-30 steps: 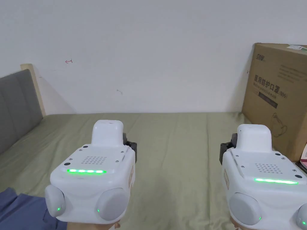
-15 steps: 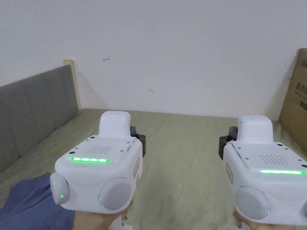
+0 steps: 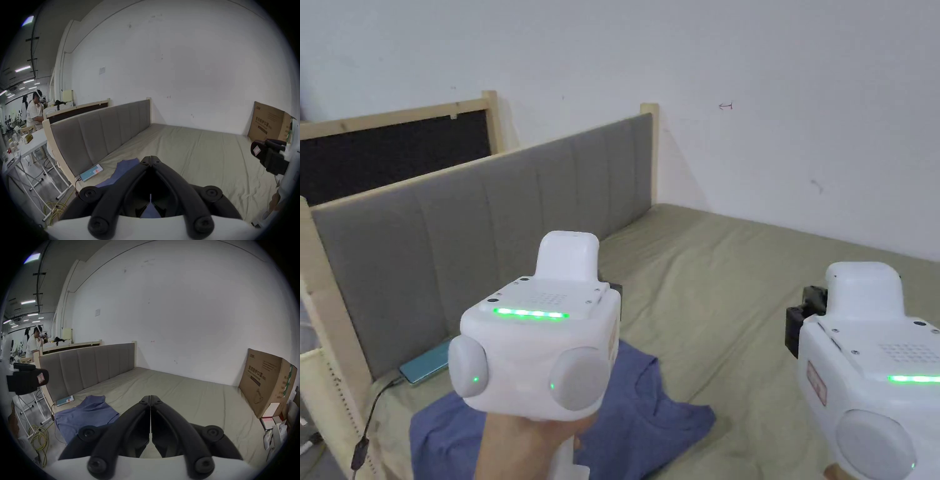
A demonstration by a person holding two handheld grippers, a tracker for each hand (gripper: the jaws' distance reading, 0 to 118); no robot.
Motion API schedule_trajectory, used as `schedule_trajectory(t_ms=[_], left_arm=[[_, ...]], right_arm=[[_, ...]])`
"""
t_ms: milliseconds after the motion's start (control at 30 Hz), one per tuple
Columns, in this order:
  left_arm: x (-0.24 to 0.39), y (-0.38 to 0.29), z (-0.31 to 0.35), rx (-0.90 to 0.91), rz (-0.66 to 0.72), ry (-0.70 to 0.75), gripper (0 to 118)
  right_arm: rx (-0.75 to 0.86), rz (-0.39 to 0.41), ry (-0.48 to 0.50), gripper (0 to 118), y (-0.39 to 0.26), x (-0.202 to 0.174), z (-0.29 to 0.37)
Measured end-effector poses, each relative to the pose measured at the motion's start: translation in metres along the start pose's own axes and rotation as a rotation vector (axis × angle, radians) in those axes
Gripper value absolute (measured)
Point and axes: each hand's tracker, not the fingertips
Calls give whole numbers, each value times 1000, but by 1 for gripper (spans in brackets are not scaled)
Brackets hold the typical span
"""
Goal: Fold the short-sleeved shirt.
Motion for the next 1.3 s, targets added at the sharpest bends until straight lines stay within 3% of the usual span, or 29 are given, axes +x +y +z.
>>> schedule_trajectory(t_ms=[100, 167, 233, 267, 300, 400, 533, 700, 767, 833, 867, 900, 1000, 1100, 1133, 1200, 1300], left_arm=[[8, -18, -38, -93, -22, 34, 2], [13, -37, -64, -134, -28, 73, 40], [14, -60, -92, -263, -36, 69, 99], [12, -71, -102, -305, 3, 42, 110], [9, -82, -109, -344, 26, 22, 112], [1, -108, -138, -416, 87, 35, 111], [-8, -141, -185, -554, 61, 93, 110], [-3, -173, -228, -668, 120, 21, 110], [6, -191, -242, -715, 149, -15, 110], [18, -210, -249, -785, 93, 22, 111], [20, -205, -244, -676, 27, 45, 112], [20, -201, -242, -703, 36, 39, 111], [11, -187, -240, -707, 64, 33, 81], [-5, -179, -238, -701, 114, 114, 27], [-11, -177, -238, -713, 129, 145, 14], [-24, -178, -240, -732, 224, 53, 14], [-29, -173, -239, -743, 238, 58, 14]], right_arm=[[-48, -13, 13, 1, -6, 1, -7], [-88, -30, 23, 1, -12, 4, -12], [-115, -26, 11, 1, -23, 7, -19], [-130, -16, 5, 1, -28, 8, -23], [-151, -7, -1, 1, -33, 9, -29], [-228, -32, 8, 1, -49, 11, -47], [-299, -36, 25, 1, -68, 8, -71], [-391, 47, 7, 1, -90, 3, -98], [-413, 20, 16, 1, -96, 5, -107], [-455, -13, 31, 1, -100, 9, -114], [-463, -15, 33, 1, -102, 10, -116], [-462, -10, 30, 1, -104, 12, -117], [-476, -3, 14, 1, -110, 16, -119], [-498, -51, 12, 1, -115, 22, -118], [-503, -63, 13, 1, -116, 23, -117], [-508, -67, 13, 1, -118, 25, -115], [-513, -68, 9, 1, -118, 27, -113]])
